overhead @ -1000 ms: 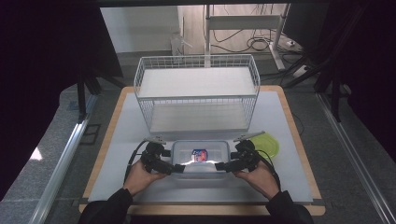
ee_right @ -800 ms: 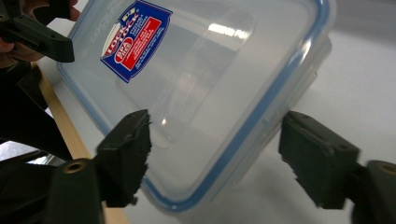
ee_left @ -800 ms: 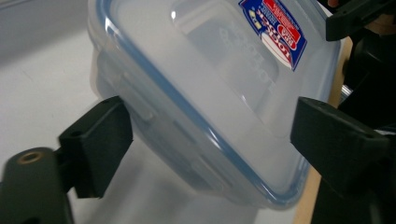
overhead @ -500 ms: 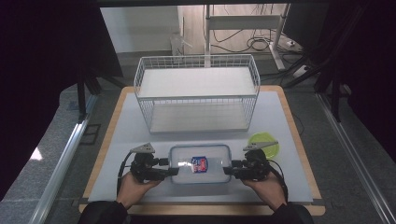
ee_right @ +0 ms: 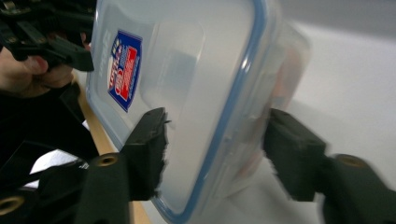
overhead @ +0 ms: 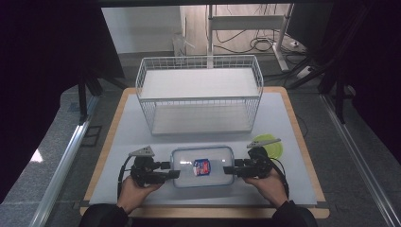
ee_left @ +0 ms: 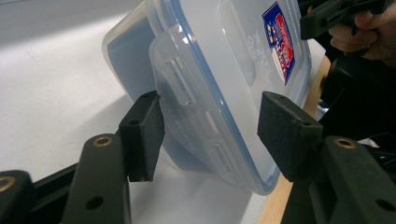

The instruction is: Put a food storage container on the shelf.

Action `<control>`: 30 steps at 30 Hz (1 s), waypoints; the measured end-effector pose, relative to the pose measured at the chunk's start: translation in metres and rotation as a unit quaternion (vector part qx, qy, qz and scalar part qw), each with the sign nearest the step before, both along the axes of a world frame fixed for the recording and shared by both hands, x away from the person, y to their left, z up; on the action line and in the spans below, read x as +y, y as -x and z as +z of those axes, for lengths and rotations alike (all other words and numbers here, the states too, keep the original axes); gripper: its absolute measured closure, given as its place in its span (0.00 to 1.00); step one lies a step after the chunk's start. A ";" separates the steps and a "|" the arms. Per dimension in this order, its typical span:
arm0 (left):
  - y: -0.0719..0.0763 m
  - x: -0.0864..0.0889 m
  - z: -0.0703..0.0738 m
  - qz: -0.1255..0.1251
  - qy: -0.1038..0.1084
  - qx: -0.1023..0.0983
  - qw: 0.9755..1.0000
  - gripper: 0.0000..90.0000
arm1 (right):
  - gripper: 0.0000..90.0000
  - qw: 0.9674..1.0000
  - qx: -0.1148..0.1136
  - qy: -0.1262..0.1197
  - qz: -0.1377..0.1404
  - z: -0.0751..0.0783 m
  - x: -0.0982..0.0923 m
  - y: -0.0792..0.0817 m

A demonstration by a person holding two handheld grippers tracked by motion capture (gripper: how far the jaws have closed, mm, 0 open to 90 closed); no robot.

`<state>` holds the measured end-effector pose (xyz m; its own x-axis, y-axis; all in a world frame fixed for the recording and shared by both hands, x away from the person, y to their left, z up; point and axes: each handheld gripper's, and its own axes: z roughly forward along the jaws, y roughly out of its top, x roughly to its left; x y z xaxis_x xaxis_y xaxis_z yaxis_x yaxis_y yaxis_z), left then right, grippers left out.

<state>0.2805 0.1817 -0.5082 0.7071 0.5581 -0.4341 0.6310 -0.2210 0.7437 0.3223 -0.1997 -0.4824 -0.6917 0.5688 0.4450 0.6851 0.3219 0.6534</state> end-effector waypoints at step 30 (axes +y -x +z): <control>-0.012 0.007 0.029 0.038 0.035 -0.017 0.998 0.54 | 0.59 0.998 -0.034 -0.033 -0.046 0.028 0.002 0.012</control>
<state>0.2921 0.1892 -0.4791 0.6792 0.5795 -0.4505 0.6176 -0.1194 0.7774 0.3108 -0.1982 -0.4539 -0.6669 0.6025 0.4384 0.6639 0.2134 0.7167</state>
